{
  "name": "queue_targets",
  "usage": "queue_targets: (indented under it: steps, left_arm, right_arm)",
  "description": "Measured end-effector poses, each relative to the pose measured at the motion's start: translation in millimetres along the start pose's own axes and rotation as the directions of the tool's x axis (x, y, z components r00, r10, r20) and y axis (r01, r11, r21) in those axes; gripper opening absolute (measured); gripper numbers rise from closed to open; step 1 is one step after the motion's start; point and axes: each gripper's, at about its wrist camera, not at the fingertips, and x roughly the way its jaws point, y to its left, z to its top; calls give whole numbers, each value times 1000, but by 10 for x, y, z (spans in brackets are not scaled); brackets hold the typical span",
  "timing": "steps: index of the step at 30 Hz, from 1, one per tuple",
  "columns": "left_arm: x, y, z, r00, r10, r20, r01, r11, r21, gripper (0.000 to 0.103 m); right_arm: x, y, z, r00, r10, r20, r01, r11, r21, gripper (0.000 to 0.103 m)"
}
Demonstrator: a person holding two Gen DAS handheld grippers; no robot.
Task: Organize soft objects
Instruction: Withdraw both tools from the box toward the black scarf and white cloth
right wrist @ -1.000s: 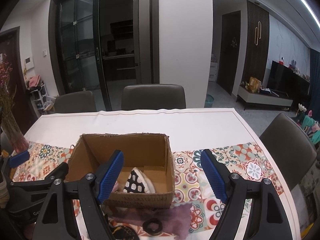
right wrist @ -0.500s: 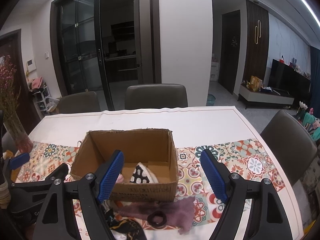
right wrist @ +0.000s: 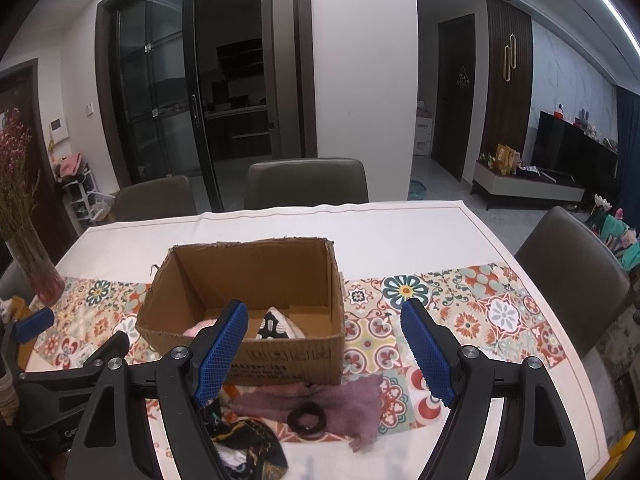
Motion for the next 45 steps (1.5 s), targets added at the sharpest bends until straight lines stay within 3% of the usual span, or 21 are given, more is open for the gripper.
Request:
queue_targets:
  steps: [32, 45]
  left_arm:
    - [230, 29, -564, 996, 3, -87, -4, 1000, -11, 103]
    - [450, -8, -855, 989, -33, -142, 33, 999, -7, 103]
  right_arm:
    - [177, 10, -510, 994, -1, -109, 3, 1000, 22, 80]
    - [340, -8, -799, 987, -10, -163, 12, 1000, 14, 80]
